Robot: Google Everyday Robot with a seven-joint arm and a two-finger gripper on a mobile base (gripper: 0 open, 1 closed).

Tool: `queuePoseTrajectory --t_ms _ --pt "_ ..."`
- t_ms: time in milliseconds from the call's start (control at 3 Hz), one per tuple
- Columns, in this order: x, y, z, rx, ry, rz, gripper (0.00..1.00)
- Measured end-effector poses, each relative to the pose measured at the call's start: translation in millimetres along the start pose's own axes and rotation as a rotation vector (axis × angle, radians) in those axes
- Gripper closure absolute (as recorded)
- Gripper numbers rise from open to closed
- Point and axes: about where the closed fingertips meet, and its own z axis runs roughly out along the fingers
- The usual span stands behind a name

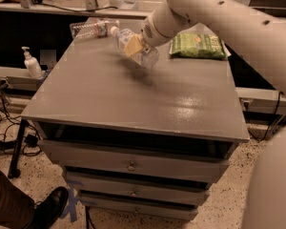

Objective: Move blue plastic bottle near water bottle

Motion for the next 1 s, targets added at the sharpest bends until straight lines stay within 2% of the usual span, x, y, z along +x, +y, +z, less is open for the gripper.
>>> queuePoseTrajectory --t_ms 333,1000 --pt "-24.8 -35.8 22.6 0.039 -0.01 0.062 1.0" --pt "-40.5 -104.1 66.3 0.126 0.025 0.203 1.0"
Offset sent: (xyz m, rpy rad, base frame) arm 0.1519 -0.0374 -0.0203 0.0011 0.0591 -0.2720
